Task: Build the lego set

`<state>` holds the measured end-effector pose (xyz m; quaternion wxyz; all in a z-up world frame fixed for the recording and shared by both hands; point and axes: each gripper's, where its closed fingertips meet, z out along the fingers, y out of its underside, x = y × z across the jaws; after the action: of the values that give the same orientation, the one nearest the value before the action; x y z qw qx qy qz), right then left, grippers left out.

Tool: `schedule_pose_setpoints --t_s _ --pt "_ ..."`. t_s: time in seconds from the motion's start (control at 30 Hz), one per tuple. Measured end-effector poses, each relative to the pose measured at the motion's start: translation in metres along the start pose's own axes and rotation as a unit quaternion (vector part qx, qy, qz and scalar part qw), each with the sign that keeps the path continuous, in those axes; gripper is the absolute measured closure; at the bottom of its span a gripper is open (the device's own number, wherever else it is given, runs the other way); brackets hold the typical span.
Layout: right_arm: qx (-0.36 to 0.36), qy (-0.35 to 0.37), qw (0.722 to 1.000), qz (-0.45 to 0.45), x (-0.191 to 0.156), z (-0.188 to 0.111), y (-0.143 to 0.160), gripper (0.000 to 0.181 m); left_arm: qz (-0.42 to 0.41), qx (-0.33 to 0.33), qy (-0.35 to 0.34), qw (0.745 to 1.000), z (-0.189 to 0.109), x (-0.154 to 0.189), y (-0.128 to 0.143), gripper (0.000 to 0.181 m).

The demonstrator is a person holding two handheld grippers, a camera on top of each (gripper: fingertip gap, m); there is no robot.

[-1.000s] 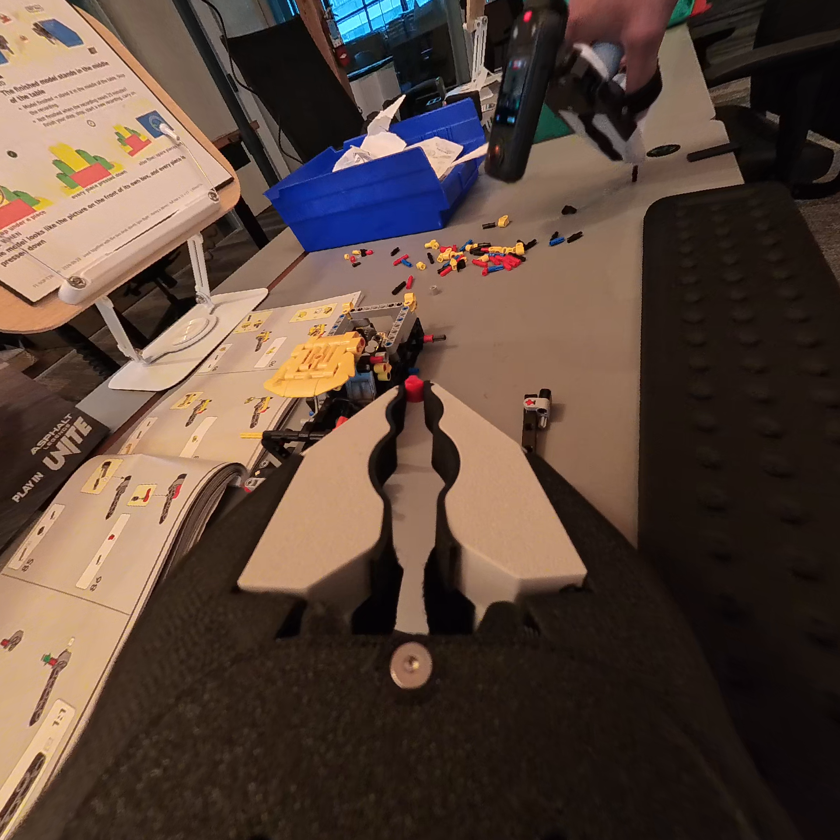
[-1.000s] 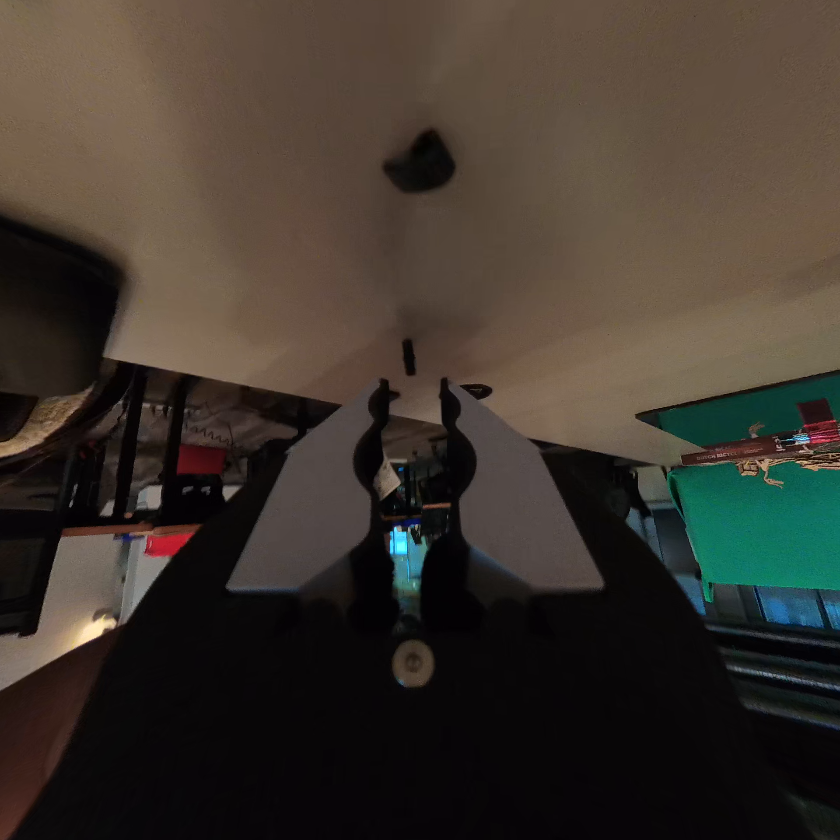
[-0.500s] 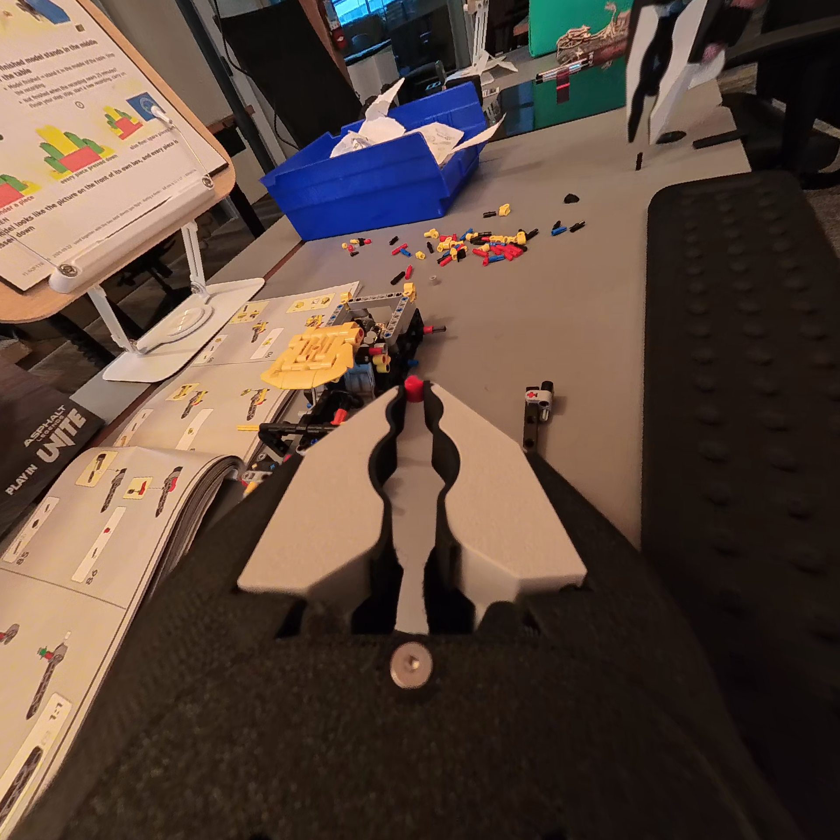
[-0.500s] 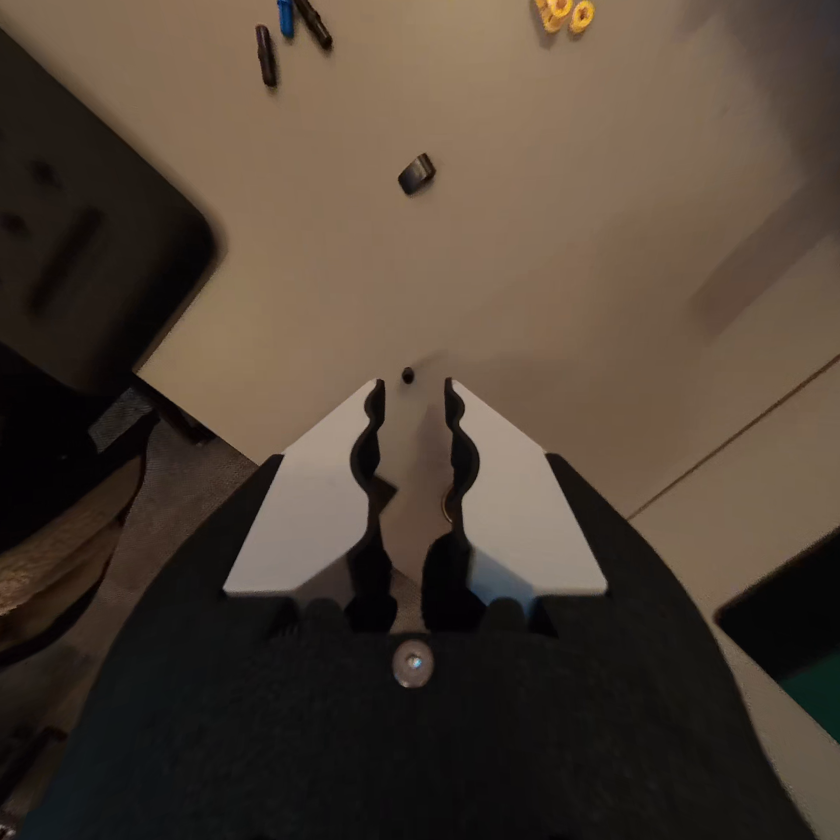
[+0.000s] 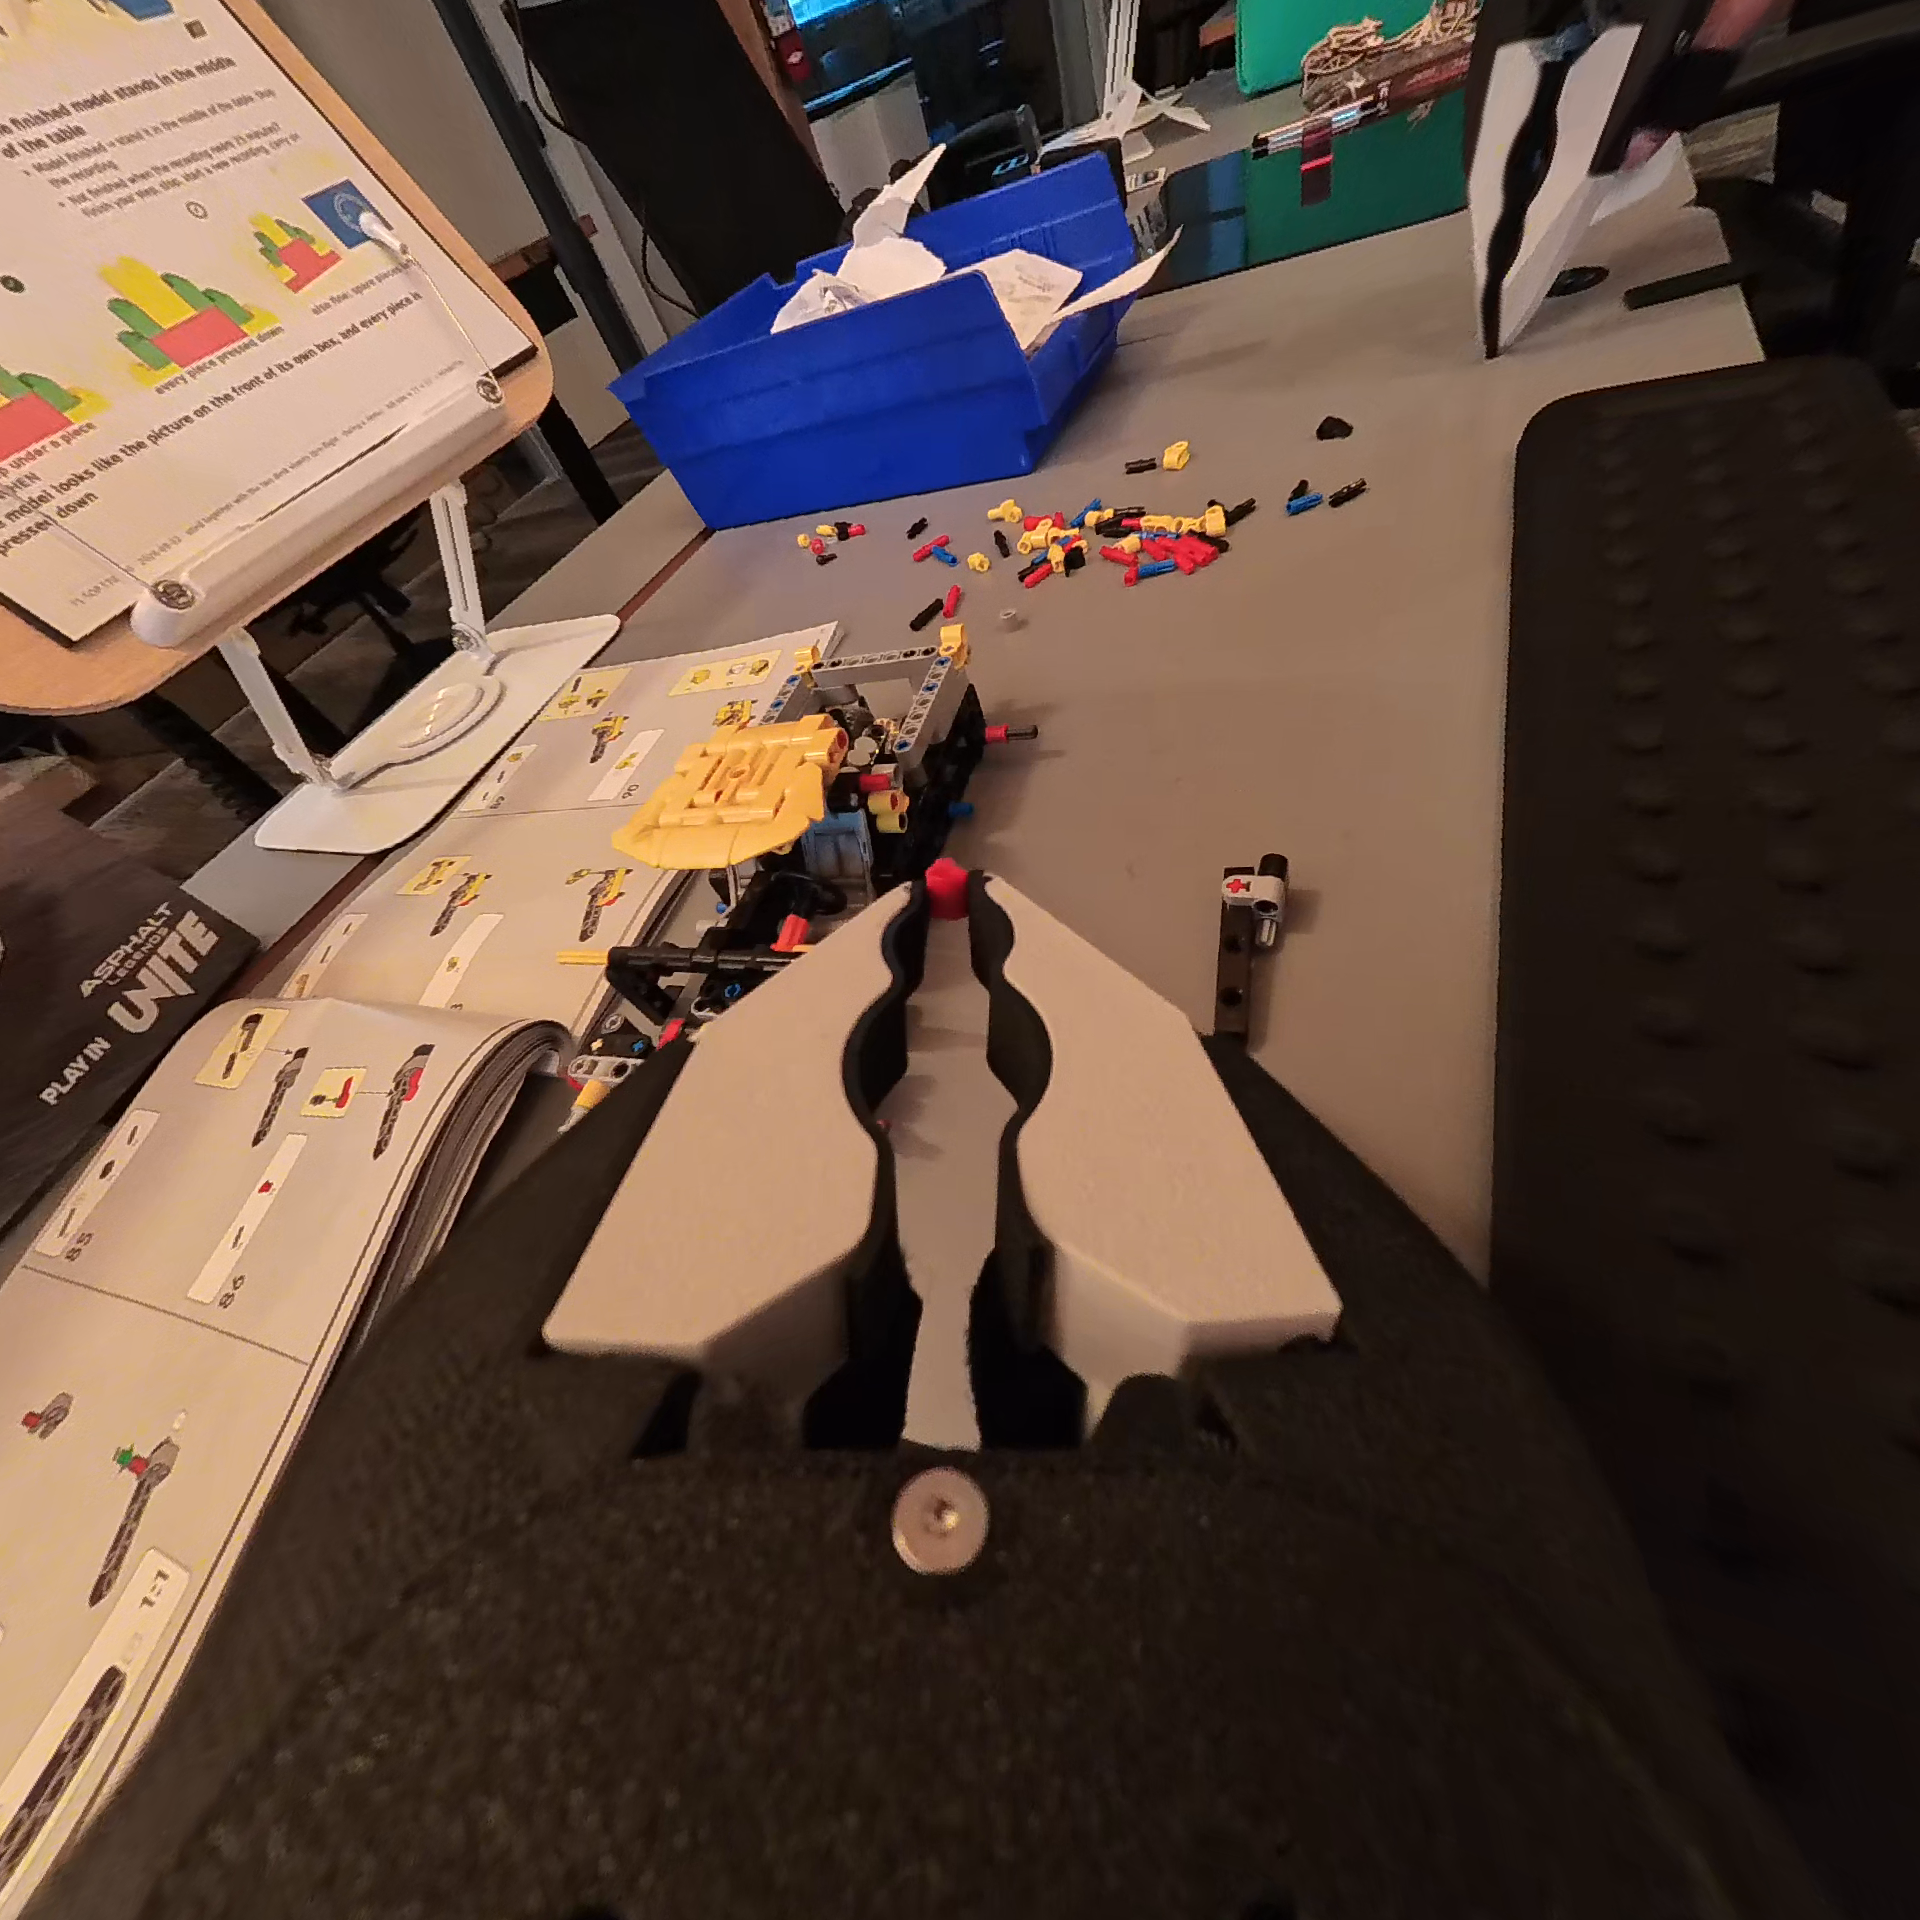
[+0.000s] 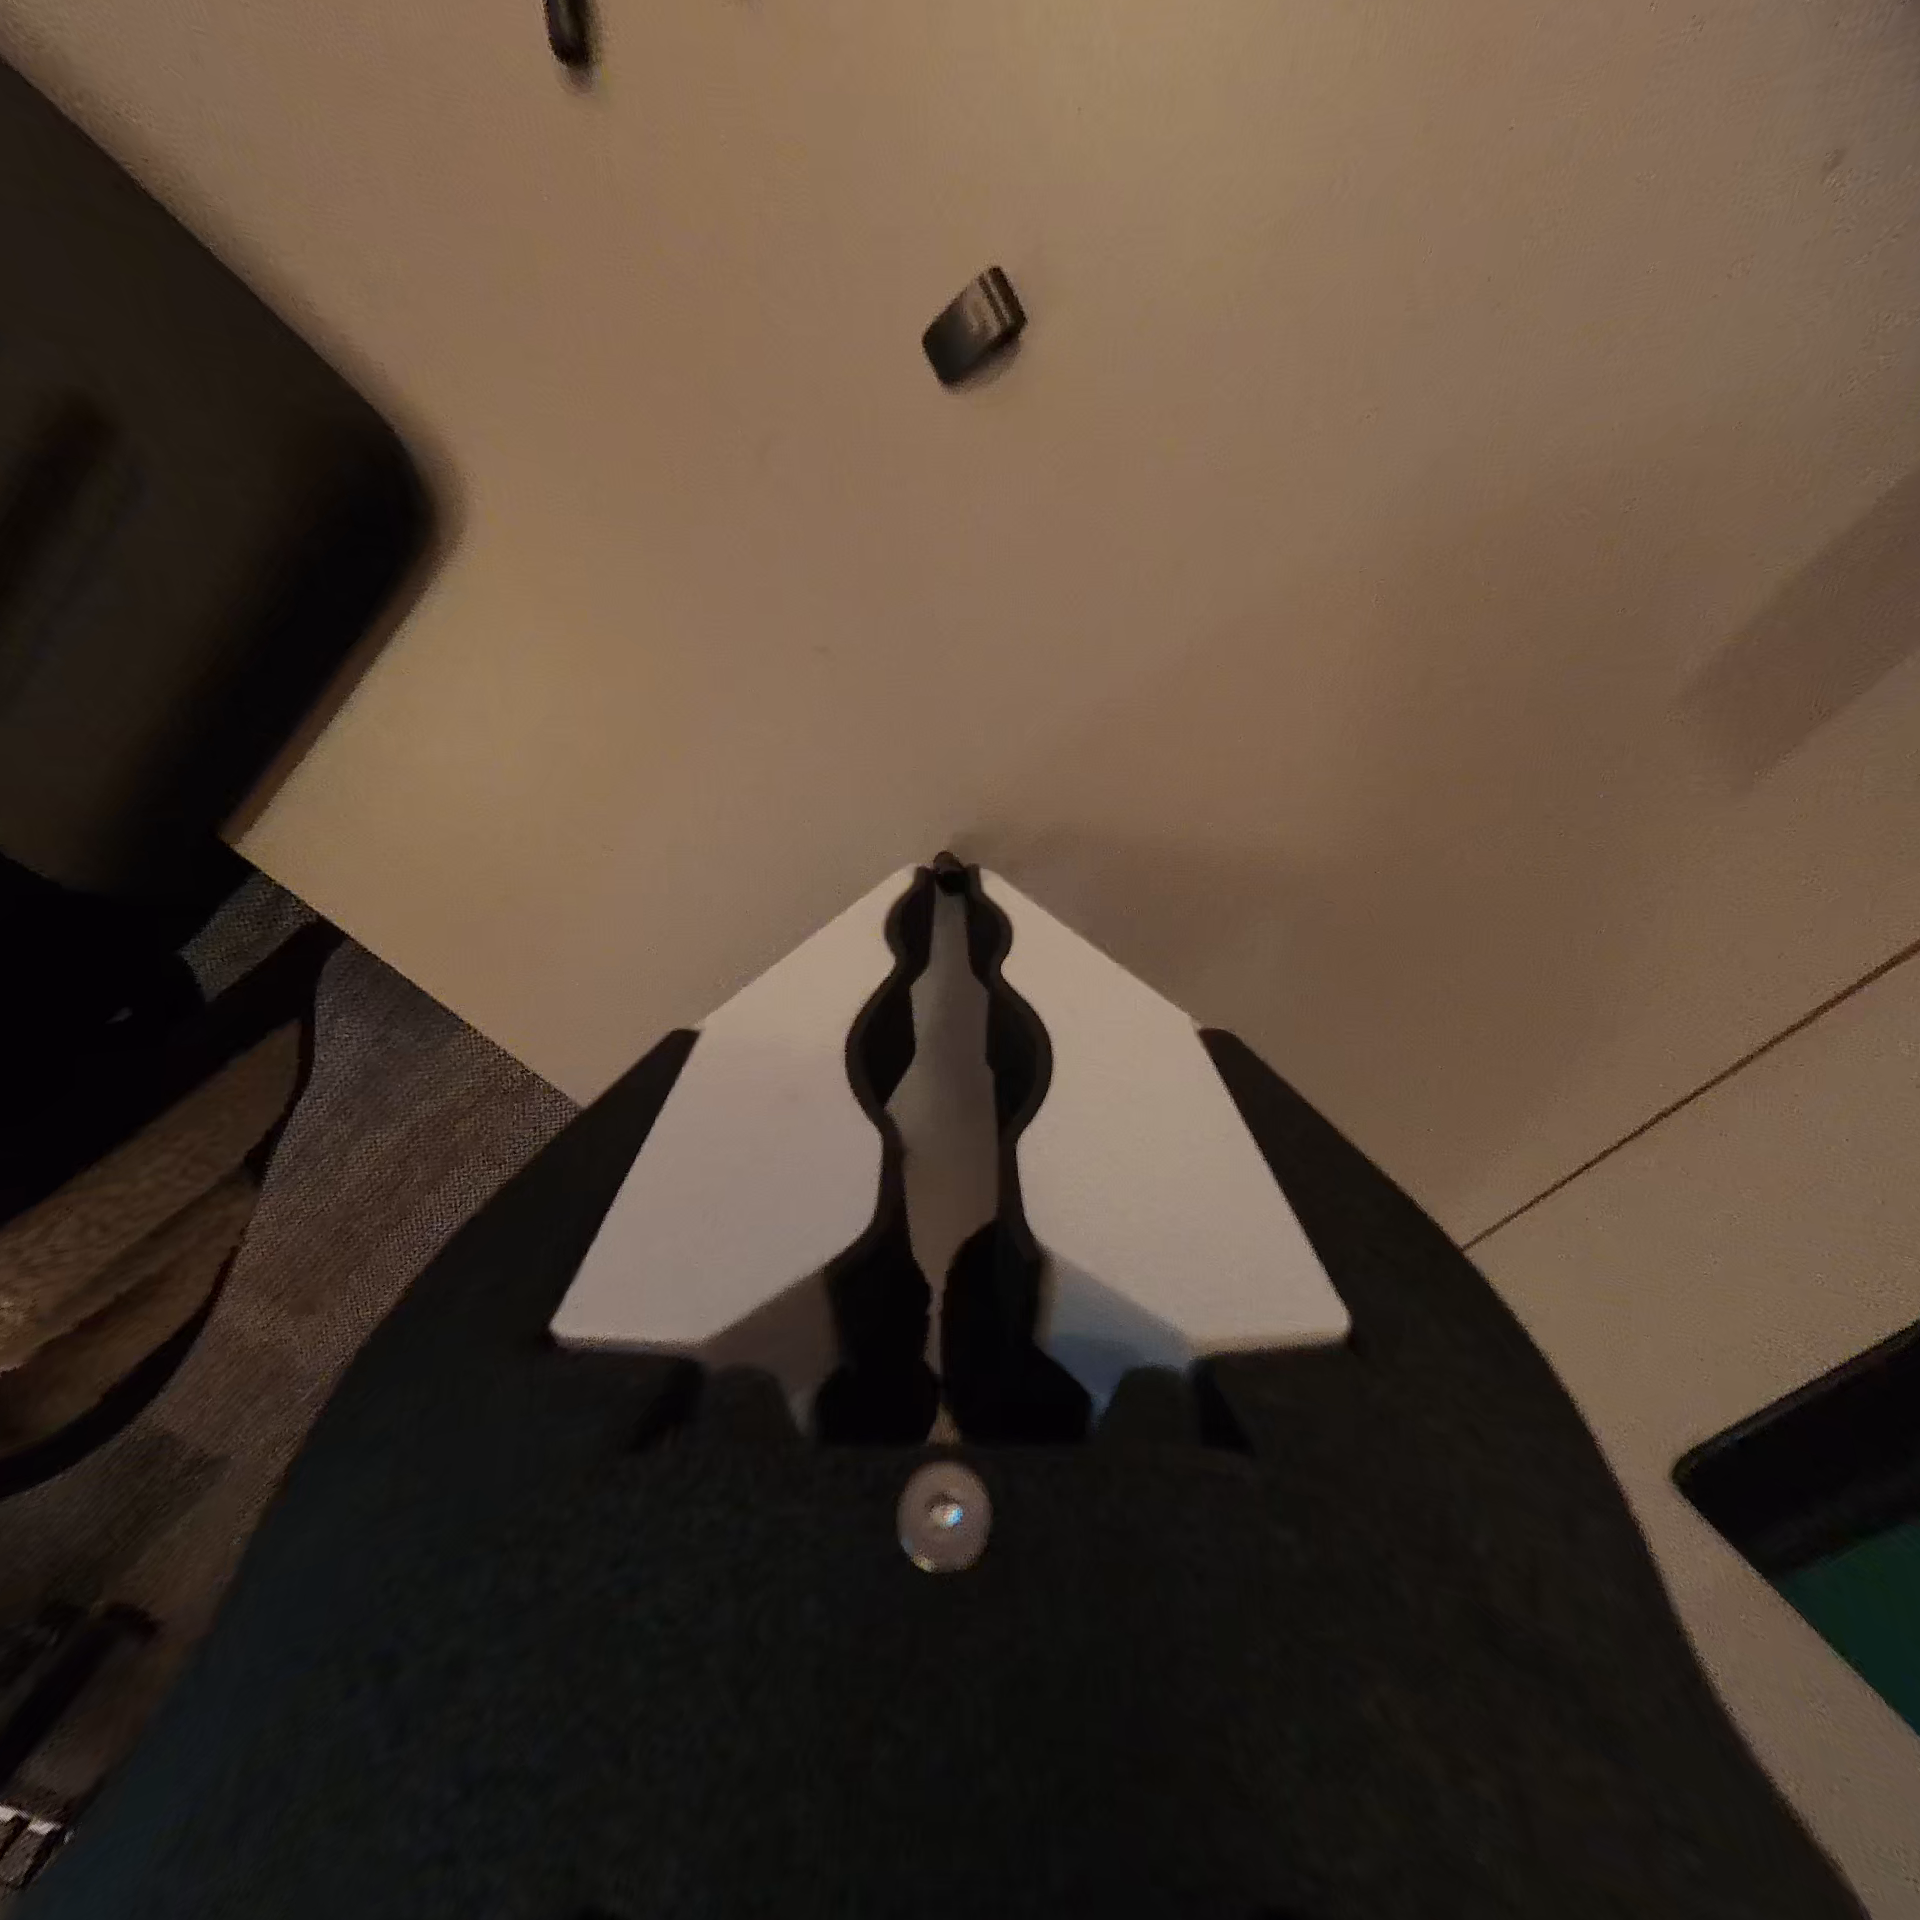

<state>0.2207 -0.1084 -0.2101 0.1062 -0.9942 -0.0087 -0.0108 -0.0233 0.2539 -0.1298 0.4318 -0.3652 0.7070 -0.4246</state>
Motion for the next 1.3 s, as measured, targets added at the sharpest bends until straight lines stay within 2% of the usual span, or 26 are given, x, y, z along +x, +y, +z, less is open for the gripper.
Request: schedule_pose_setpoints --t_s 0.13,0.27,0.4,0.53,0.63,0.7,0.8,0.93,1.1,1.3 --pt "0.011 0.017 1.000 -0.018 -0.001 -0.006 -0.010 0.177 -0.002 0.002 -0.001 1.000 0.000 -0.001 -0.001 0.174" --pt "0.084 0.015 0.995 -0.054 -0.020 -0.028 -0.056 0.177 -0.003 0.006 0.002 1.000 0.000 0.000 -0.002 0.174" --pt "0.199 0.010 0.971 -0.130 -0.075 -0.055 -0.151 0.177 0.007 0.012 0.012 1.000 0.002 0.007 -0.007 0.174" --pt "0.325 -0.027 0.923 -0.206 -0.169 -0.073 -0.262 0.177 0.058 0.019 0.003 0.998 0.003 0.013 -0.012 0.174" --pt "0.361 -0.003 0.900 -0.244 -0.217 -0.067 -0.318 0.177 0.082 0.033 0.001 0.996 0.001 0.016 -0.017 0.175" --pt "0.367 -0.001 0.897 -0.248 -0.234 -0.058 -0.340 0.177 0.092 0.043 0.002 0.995 0.000 0.018 -0.020 0.175" --pt "0.348 0.003 0.904 -0.248 -0.245 -0.039 -0.355 0.177 0.100 0.045 0.001 0.994 -0.001 0.020 -0.022 0.175" --pt "0.337 0.002 0.910 -0.244 -0.248 -0.030 -0.357 0.177 0.113 0.041 -0.001 0.993 0.000 0.022 -0.022 0.175" --pt "0.338 -0.016 0.910 -0.238 -0.249 -0.031 -0.358 0.177 0.118 0.040 -0.002 0.992 -0.001 0.023 -0.023 0.175" --pt "0.303 -0.031 0.923 -0.236 -0.249 -0.022 -0.352 0.177 0.185 0.002 -0.028 0.982 0.003 0.026 -0.015 0.175"
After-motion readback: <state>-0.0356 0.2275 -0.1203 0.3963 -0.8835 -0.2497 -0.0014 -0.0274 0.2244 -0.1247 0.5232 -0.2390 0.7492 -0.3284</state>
